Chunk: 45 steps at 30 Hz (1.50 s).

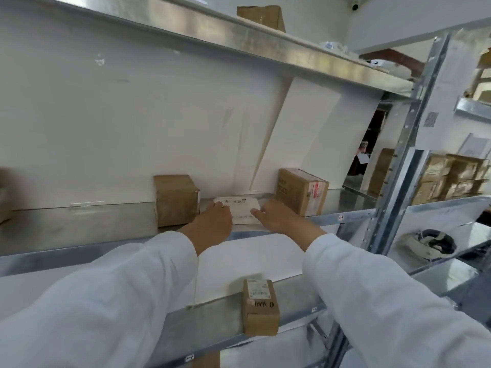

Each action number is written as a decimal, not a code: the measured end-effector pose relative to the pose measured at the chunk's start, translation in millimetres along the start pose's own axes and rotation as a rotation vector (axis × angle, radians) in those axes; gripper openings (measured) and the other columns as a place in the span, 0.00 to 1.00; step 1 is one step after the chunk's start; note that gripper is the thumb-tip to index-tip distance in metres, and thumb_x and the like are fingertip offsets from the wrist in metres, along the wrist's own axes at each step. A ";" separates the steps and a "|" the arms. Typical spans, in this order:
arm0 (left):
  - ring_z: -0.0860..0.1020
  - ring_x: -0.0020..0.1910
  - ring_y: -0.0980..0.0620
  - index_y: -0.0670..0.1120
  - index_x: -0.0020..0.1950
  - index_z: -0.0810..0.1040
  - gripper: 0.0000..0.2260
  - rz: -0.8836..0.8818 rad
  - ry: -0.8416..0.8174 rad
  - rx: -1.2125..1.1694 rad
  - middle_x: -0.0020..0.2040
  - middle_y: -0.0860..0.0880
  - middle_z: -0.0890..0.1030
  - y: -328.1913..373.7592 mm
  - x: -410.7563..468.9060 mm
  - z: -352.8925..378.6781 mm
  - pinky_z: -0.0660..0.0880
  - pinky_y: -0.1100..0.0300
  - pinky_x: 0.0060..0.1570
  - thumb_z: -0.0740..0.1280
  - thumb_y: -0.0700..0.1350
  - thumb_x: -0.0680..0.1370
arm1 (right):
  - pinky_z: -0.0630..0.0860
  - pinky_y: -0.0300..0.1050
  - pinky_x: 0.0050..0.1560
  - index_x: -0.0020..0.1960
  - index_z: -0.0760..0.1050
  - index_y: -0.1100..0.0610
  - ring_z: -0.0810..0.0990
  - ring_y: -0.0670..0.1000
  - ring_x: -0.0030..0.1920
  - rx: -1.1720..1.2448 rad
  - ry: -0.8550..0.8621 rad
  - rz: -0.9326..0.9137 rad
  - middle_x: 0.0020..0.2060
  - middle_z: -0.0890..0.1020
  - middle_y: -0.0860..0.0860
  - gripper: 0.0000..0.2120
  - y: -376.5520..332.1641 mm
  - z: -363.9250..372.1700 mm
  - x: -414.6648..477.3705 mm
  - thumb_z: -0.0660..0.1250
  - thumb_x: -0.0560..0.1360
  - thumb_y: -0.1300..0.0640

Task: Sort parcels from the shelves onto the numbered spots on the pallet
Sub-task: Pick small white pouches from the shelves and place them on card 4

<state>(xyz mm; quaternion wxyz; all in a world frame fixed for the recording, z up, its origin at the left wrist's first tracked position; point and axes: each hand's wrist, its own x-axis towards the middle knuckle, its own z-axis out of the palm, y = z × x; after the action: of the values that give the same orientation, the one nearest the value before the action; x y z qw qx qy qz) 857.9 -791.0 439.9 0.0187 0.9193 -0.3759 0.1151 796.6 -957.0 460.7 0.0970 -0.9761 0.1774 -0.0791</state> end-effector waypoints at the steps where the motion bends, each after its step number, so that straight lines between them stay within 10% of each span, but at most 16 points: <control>1: 0.69 0.61 0.41 0.38 0.63 0.71 0.13 -0.042 -0.023 -0.015 0.61 0.39 0.71 1.2 5.3 2.6 0.66 0.52 0.61 0.55 0.37 0.80 | 0.69 0.44 0.44 0.40 0.75 0.59 0.77 0.57 0.47 -0.023 0.029 0.002 0.40 0.78 0.55 0.25 0.8 3.0 2.9 0.51 0.81 0.42; 5: 0.71 0.61 0.42 0.40 0.63 0.73 0.14 -0.263 0.004 -0.110 0.61 0.41 0.72 10.9 18.6 0.7 0.69 0.53 0.58 0.56 0.37 0.79 | 0.68 0.50 0.59 0.58 0.77 0.62 0.69 0.60 0.64 -0.067 0.059 0.004 0.60 0.76 0.59 0.29 7.5 7.5 14.0 0.50 0.81 0.40; 10: 0.74 0.60 0.43 0.38 0.66 0.72 0.15 -0.476 -0.026 -0.425 0.63 0.41 0.74 29.7 22.7 -15.6 0.69 0.57 0.38 0.54 0.37 0.81 | 0.62 0.43 0.52 0.59 0.75 0.61 0.69 0.57 0.63 0.059 -0.074 -0.029 0.56 0.77 0.56 0.20 10.5 -1.8 23.3 0.57 0.80 0.46; 15: 0.78 0.55 0.38 0.32 0.63 0.73 0.15 -0.726 0.233 -1.049 0.60 0.35 0.77 44.3 28.7 -19.0 0.74 0.57 0.45 0.56 0.35 0.79 | 0.70 0.44 0.43 0.46 0.75 0.59 0.79 0.56 0.48 0.227 -0.086 -0.056 0.50 0.81 0.57 0.05 11.0 -0.4 29.0 0.62 0.76 0.59; 18: 0.78 0.56 0.42 0.38 0.64 0.74 0.16 -0.706 0.378 -1.219 0.60 0.39 0.79 63.2 23.6 -17.4 0.75 0.57 0.45 0.55 0.33 0.78 | 0.68 0.41 0.36 0.32 0.68 0.54 0.72 0.52 0.37 0.543 -0.023 -0.067 0.35 0.75 0.51 0.14 19.4 -0.3 18.3 0.62 0.75 0.64; 23: 0.75 0.52 0.51 0.44 0.67 0.73 0.14 -0.556 0.545 -1.136 0.58 0.47 0.79 79.9 5.0 -18.1 0.72 0.60 0.50 0.57 0.43 0.82 | 0.76 0.47 0.50 0.48 0.75 0.58 0.78 0.51 0.47 1.104 0.067 0.032 0.45 0.80 0.51 0.03 44.5 -4.4 0.4 0.64 0.75 0.64; 33: 0.79 0.56 0.53 0.55 0.65 0.77 0.17 -0.648 0.745 -1.153 0.57 0.54 0.81 72.8 -82.3 -24.9 0.76 0.57 0.58 0.65 0.39 0.78 | 0.77 0.36 0.38 0.58 0.74 0.54 0.80 0.44 0.45 1.404 -0.037 -0.137 0.47 0.81 0.48 0.16 19.6 11.7 -56.0 0.66 0.75 0.69; 45: 0.78 0.47 0.60 0.56 0.58 0.76 0.18 -0.857 0.960 -0.951 0.49 0.60 0.80 23.3 -300.8 -18.2 0.74 0.76 0.41 0.64 0.33 0.78 | 0.76 0.33 0.39 0.55 0.79 0.54 0.81 0.46 0.45 1.195 -0.432 -0.494 0.45 0.82 0.46 0.13 -139.5 61.6 -169.3 0.62 0.78 0.67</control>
<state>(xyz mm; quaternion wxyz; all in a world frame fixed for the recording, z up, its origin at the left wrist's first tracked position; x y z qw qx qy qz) 630.3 -598.9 388.5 0.6111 0.7273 0.0501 0.3084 697.9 -757.7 411.0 0.6319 -0.7606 -0.1483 0.0130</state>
